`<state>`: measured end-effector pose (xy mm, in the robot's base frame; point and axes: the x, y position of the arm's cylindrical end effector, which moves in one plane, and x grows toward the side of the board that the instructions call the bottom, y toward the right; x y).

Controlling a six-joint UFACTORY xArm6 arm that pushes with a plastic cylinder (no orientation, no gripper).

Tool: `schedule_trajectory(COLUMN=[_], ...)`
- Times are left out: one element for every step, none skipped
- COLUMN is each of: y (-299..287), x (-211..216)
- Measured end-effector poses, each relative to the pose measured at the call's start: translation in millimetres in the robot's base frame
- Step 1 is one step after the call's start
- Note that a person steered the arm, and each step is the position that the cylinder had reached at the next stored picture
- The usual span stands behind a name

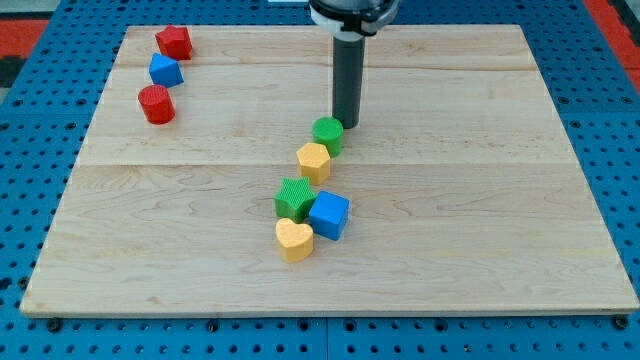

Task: Move the green circle diagonally to the red circle

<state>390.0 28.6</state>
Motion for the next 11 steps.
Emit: schedule_trajectory(y=[0.0,18.0,-3.5,-38.3,-75.4,-104.6,-67.0,-99.8,-136.3,-125.5,-115.7], x=[24.7,40.7,43.7,31.5,21.5,20.0,44.9,46.3,43.4,40.2,30.0])
